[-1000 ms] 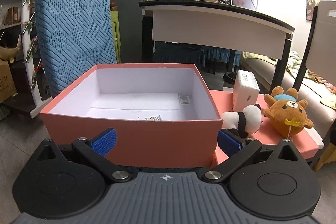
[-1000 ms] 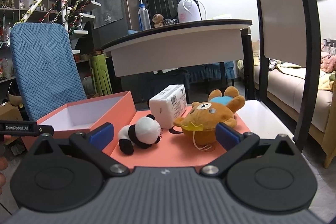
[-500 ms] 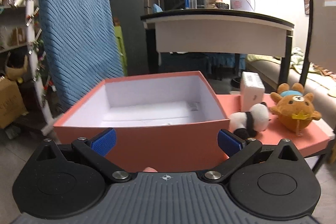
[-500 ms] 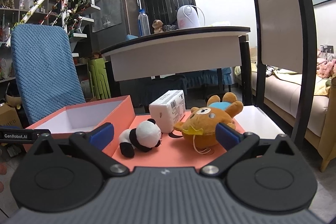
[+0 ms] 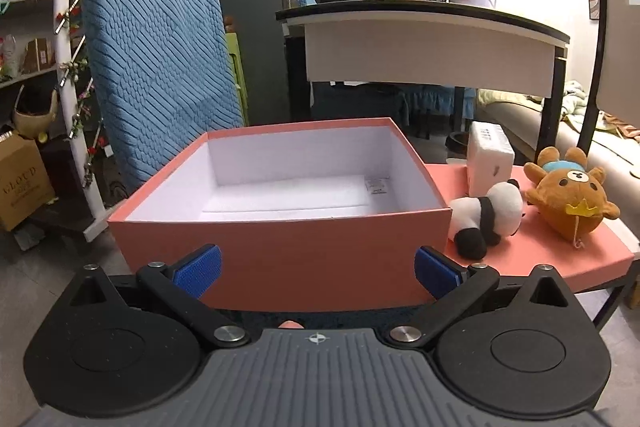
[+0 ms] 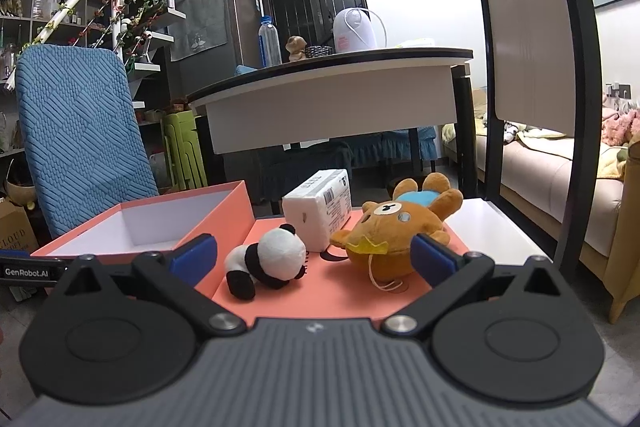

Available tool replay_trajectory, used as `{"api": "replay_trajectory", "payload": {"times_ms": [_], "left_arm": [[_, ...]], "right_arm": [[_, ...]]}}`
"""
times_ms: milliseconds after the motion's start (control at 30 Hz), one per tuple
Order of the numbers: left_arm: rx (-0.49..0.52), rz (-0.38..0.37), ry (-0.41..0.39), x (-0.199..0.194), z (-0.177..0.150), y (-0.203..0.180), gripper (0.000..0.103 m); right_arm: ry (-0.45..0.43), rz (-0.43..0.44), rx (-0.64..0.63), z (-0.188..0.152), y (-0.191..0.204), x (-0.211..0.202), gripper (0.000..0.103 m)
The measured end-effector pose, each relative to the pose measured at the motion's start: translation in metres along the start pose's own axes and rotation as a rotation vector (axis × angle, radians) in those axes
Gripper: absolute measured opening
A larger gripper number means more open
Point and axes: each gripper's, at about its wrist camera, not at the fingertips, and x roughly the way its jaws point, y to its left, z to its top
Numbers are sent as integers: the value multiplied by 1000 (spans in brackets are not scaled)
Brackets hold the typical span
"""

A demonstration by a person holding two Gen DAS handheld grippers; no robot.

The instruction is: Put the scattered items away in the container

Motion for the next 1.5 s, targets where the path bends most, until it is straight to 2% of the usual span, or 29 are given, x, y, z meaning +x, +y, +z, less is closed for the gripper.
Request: {"api": "replay_trajectory", "payload": {"times_ms": [967,1500], "left_arm": [[16,-1,13,8,-5,0,103],[33,-28,32,14,-8,-8,103]], "right_arm": [[-14,-16,7,-3,3,1,103],[-20,-29,18,-5,-3,0,103]]}}
